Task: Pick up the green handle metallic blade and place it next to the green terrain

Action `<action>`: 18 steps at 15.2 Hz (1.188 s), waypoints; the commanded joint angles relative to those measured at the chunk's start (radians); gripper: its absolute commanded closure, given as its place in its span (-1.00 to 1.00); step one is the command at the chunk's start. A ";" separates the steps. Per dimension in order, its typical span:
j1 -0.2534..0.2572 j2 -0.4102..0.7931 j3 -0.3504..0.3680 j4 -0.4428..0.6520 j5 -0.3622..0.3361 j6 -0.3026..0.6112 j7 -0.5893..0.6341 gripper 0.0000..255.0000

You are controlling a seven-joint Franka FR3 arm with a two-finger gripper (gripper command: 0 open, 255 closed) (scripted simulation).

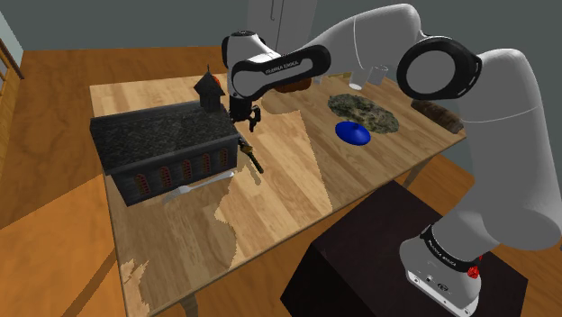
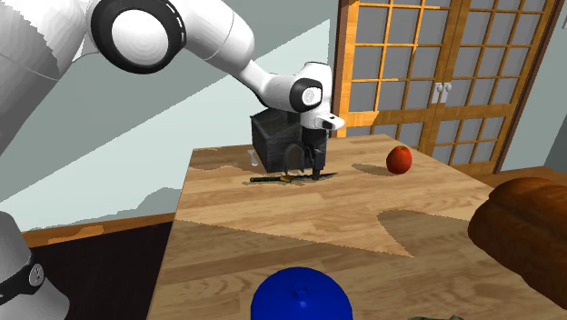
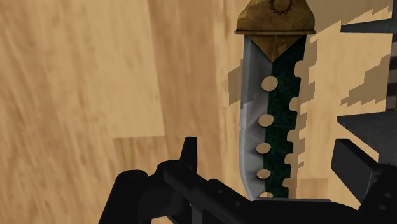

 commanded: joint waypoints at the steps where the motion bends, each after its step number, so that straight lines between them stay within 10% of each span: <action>1: 0.009 0.014 0.006 -0.015 0.000 0.005 0.001 -1.00; 7: 0.010 0.014 0.005 -0.015 0.001 0.005 0.000 -1.00; 8: 0.007 0.014 0.004 -0.018 0.001 0.008 -0.002 1.00; 18: 0.009 0.006 0.005 -0.014 0.003 -0.004 0.000 1.00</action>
